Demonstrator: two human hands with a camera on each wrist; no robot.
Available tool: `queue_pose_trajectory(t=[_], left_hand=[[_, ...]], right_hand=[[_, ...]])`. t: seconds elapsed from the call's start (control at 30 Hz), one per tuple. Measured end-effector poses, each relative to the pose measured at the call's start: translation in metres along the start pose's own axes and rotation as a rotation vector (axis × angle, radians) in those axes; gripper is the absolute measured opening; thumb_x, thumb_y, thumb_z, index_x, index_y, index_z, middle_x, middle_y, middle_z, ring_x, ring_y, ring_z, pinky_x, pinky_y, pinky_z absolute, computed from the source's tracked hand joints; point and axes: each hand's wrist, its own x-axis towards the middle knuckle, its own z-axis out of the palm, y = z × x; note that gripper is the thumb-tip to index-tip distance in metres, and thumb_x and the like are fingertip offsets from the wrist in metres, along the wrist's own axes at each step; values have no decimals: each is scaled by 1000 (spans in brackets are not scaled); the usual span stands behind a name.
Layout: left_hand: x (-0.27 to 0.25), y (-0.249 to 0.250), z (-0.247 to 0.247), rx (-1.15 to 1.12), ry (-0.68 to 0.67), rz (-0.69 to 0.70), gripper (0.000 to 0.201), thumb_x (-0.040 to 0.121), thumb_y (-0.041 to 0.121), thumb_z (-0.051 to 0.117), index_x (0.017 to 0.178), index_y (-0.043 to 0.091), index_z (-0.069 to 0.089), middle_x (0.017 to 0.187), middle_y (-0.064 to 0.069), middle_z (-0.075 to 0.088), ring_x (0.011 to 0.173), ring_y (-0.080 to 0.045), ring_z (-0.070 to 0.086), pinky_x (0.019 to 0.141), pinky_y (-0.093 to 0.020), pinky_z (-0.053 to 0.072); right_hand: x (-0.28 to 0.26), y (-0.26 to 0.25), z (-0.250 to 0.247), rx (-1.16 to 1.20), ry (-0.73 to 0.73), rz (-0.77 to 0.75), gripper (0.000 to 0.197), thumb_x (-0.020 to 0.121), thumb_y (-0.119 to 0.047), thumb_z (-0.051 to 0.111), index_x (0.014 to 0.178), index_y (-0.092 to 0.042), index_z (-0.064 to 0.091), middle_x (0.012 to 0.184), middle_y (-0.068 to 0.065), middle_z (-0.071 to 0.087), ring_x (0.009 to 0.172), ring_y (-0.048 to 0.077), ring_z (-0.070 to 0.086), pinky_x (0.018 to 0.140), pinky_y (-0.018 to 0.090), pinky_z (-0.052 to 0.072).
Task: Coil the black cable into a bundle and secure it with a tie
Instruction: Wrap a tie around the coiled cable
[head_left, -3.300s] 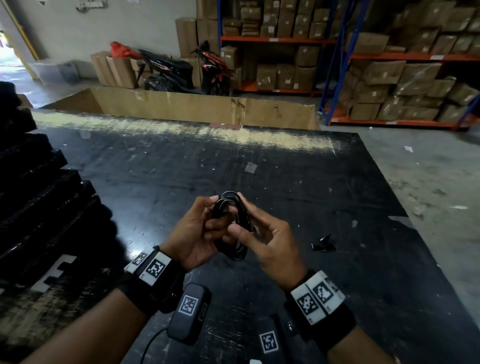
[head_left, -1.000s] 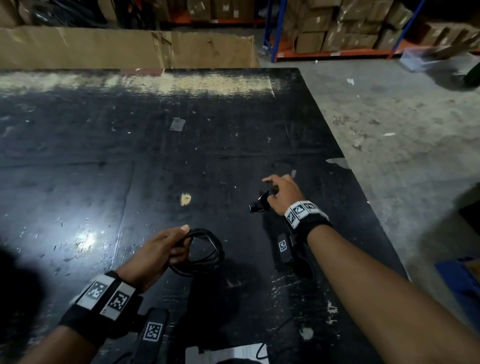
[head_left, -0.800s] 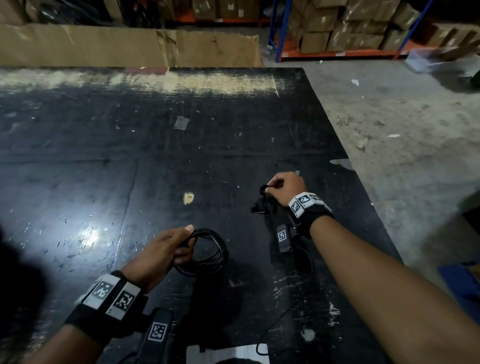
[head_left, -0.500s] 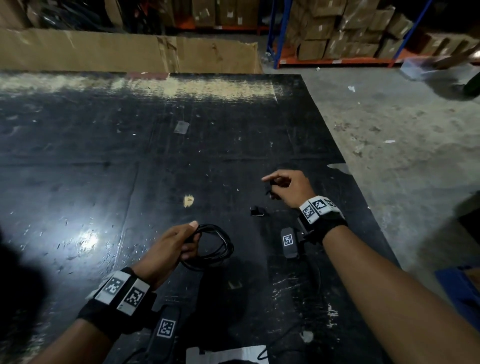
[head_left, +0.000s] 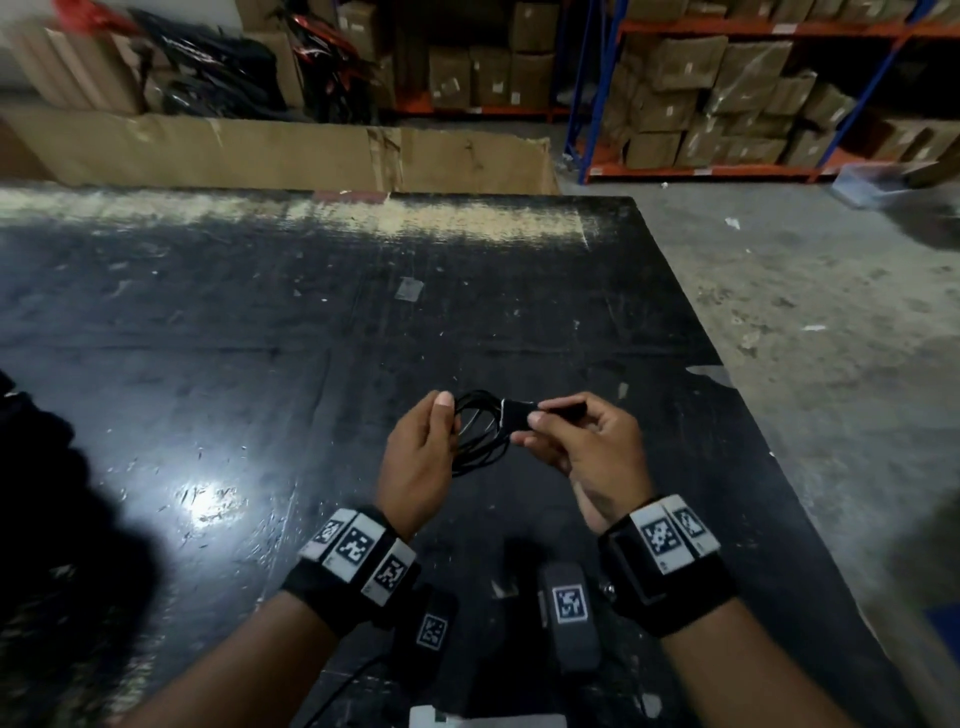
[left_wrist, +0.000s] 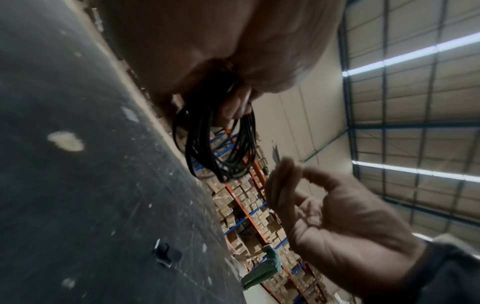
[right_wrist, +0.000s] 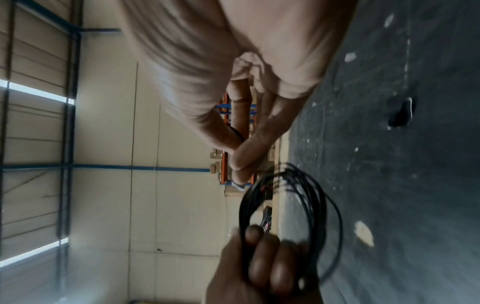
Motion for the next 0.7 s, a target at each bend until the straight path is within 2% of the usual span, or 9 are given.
queue_pose_trajectory(t=[0.07,0.13,0.23,0.3,0.37,0.43,0.5,0.57,0.7], left_hand=[[1,7,3,113,78,93,42,104,46,37,75,18,47,64,9,46,57,-11,41,58,-40,37],[-1,19,6,202,134,192,39,108,34,37,76,14,46,63,9,47,55,-6,42,58,-33,38],[-7,33,10,281,145,318,36,110,27,37,78,12,44,60,6,47,53,-11,44,53,-25,34],[-10,35,11,347,142,397,33,109,28,37,78,16,41,57,8,43,49,-14,44,50,-25,30],[-13,34,12,414,125,447,30,108,27,38,79,19,40,56,10,41,48,-11,43,53,-17,26],[-18,33,11,434,105,468,28,107,26,39,82,17,46,56,11,45,49,-10,46,60,-12,26],[-23,33,8,450,105,481,31,107,29,36,89,12,54,60,8,53,54,-13,51,66,-12,29],[-24,32,8,464,97,484,34,107,33,33,95,13,57,66,7,59,60,-10,54,72,-15,33],[-28,31,9,471,89,511,25,107,35,32,86,25,43,60,16,46,55,3,46,72,-13,32]], right_hand=[[-11,2,14,43,17,43,13,86,14,66,85,2,61,67,17,70,56,25,75,54,24,61],[-18,6,25,50,54,92,11,85,12,68,87,3,62,78,27,72,59,28,76,53,25,60],[-19,13,37,11,127,148,8,83,2,74,81,0,67,86,27,76,53,21,69,46,22,52],[-17,14,42,-20,149,182,11,80,-5,78,76,-9,69,75,17,76,47,14,58,43,23,44],[-15,14,46,41,164,212,13,80,-6,78,75,-13,68,55,4,66,42,10,48,40,21,36],[-16,15,50,118,175,228,12,83,-4,74,80,-13,65,45,-3,56,36,7,41,38,19,31],[-22,17,53,198,161,235,12,87,-3,70,88,-12,61,41,-6,53,32,5,36,36,18,29],[-24,19,53,274,137,237,12,90,-2,66,93,-11,59,40,-6,53,31,5,34,36,18,28],[-26,21,51,410,51,261,16,93,-3,60,107,-11,57,38,-4,50,30,6,38,35,18,34]])
